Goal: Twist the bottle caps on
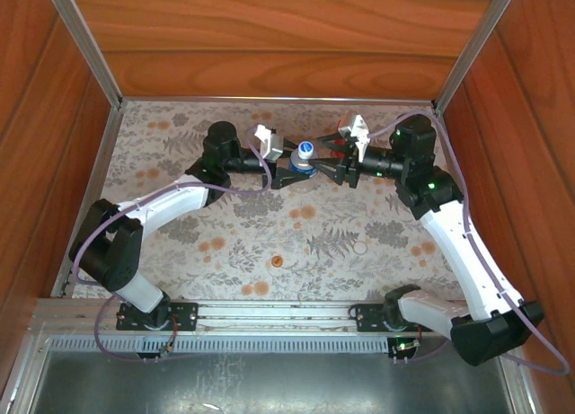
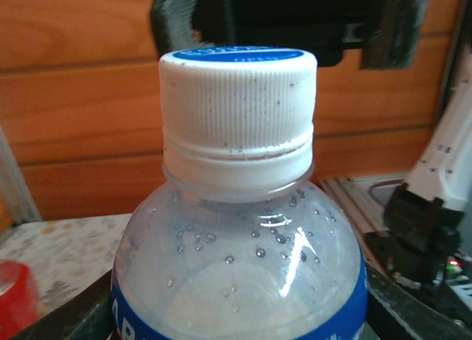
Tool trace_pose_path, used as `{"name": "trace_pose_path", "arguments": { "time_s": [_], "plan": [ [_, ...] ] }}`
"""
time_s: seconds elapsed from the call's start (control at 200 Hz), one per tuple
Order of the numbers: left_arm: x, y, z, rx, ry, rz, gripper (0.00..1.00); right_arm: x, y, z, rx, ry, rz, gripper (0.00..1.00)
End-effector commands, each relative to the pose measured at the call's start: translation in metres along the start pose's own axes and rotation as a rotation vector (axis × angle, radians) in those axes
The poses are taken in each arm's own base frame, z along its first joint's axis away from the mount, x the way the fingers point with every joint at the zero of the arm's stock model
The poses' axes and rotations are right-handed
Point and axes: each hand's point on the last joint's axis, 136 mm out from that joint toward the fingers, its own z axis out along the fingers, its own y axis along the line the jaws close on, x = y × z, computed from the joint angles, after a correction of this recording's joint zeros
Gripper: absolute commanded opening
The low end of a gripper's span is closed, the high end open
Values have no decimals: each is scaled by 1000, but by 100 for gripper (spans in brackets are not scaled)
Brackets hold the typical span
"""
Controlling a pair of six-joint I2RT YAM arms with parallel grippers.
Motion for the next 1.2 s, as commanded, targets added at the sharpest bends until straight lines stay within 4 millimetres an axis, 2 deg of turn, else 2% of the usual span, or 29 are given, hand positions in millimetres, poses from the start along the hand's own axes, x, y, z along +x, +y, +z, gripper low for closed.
{"name": "trace_pose_path", "arguments": {
  "time_s": [0.0, 0.415, 0.555, 0.645, 0.7, 0.854, 0.924, 0.969, 0.999, 1.089, 1.194],
  "plan": [
    [-16, -20, 4, 139, -27, 16, 51, -6, 12, -1, -90, -17, -8, 57],
    [-13, -21, 16, 190, -23, -20, 51, -7, 10, 6, -144, -3, 10, 51],
    [-11, -20, 17, 190, -21, -28, 51, -6, 10, 6, -149, 1, 10, 42],
    [-7, -18, 18, 192, -17, -38, 50, -6, 10, 6, -148, 1, 10, 40],
    [-8, -18, 18, 194, -18, -36, 50, -5, 10, 7, -151, 4, 14, 36],
    [-7, -13, 19, 166, -19, -27, 50, -1, 6, 8, -133, 18, 20, 14],
    [-7, -2, 19, 91, -21, 8, 50, 1, -5, 10, -74, 31, 29, 12],
    [-7, 10, 19, 7, -21, 48, 50, 6, -19, 13, 2, 45, 51, 6],
    [-8, 20, 20, -61, -20, 72, 50, 10, -33, 14, 71, 53, 71, 1],
    [-12, 47, 24, -255, -11, 139, 50, 26, -82, 11, 335, 79, 92, 0],
    [-17, 67, 33, -444, 18, 252, 50, 40, -121, 3, 614, 103, 75, 0]
  ]
}}
